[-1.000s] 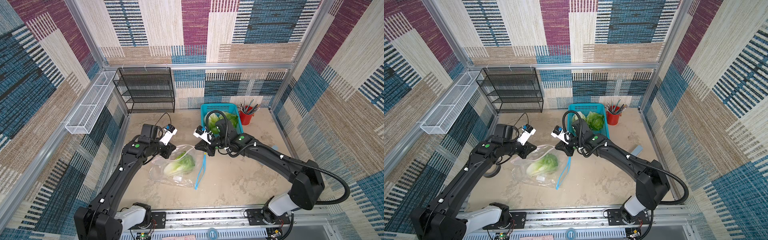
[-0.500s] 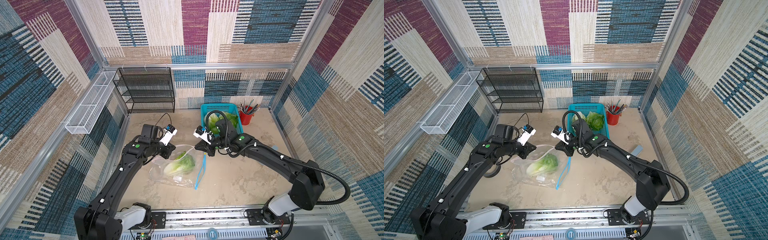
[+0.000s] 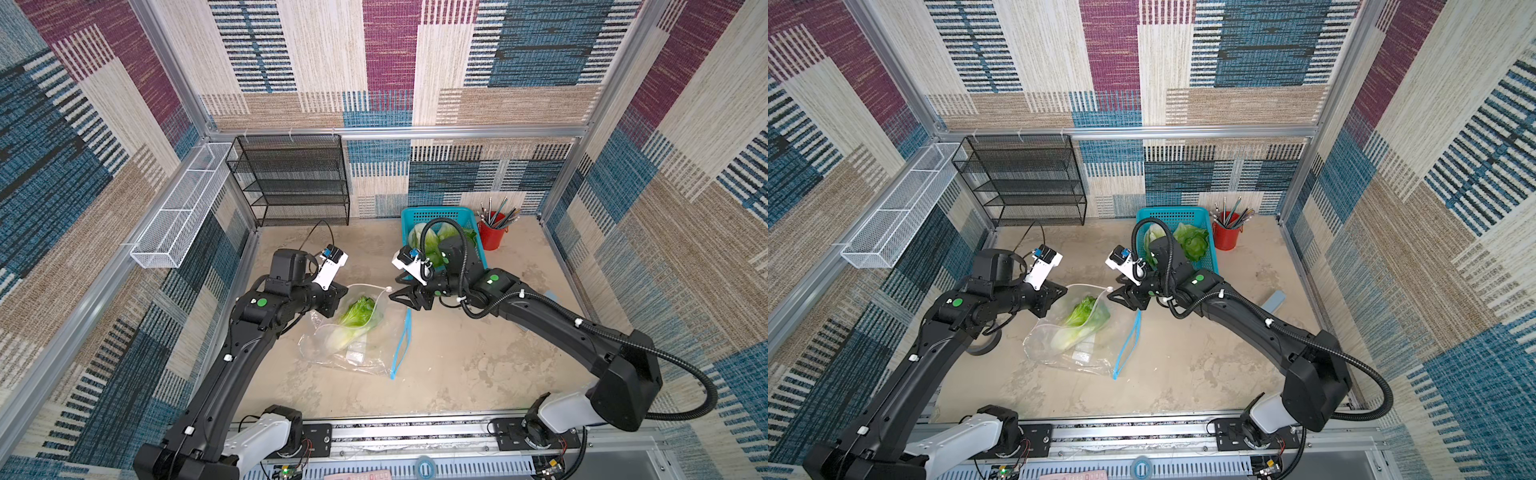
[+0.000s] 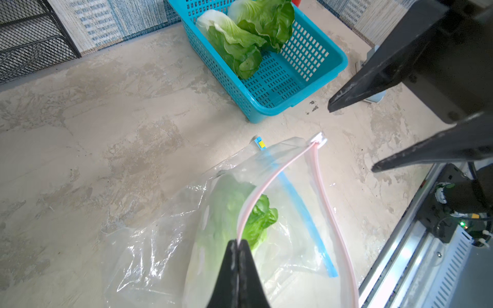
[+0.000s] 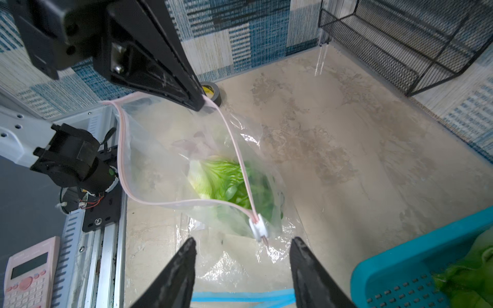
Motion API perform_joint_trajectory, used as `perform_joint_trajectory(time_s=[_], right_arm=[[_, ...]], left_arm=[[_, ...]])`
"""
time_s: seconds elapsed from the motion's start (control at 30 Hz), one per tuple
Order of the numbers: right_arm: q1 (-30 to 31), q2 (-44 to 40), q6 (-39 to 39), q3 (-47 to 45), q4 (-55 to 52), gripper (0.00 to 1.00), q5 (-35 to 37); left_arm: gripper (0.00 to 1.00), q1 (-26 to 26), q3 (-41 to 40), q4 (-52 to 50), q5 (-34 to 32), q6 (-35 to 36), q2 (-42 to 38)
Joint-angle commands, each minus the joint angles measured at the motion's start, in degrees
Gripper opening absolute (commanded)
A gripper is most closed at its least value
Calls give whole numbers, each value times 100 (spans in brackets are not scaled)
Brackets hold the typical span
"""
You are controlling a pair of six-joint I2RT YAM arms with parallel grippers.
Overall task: Open the zip-top bag and take out the chinese cabbages
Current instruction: Open the zipper food storage bag.
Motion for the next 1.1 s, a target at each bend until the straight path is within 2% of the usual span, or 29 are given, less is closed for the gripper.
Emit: perform_joint_trajectory(time_s=[0.0,0.17,0.37,0.7,1.07], right_arm=[[12,-335,325,-86,529,69,287],[13,-1015,617,-369,877,69,536],[8,-1571,808,-691,1116,68,643],[12,-1606,947,-823,1201,65,674],[13,-1422,1071,-830,1329,60,532]], left_arm=[[0,6,98,2,-103,-357,-169],[0,6,288,-121,-460,-614,-365],[0,10,475,-204,-1325,-1066,-613],[0,2,557,-213,-2707,-2227,-1079],[0,-305,-164,-209,-3461,-3338,-1348]])
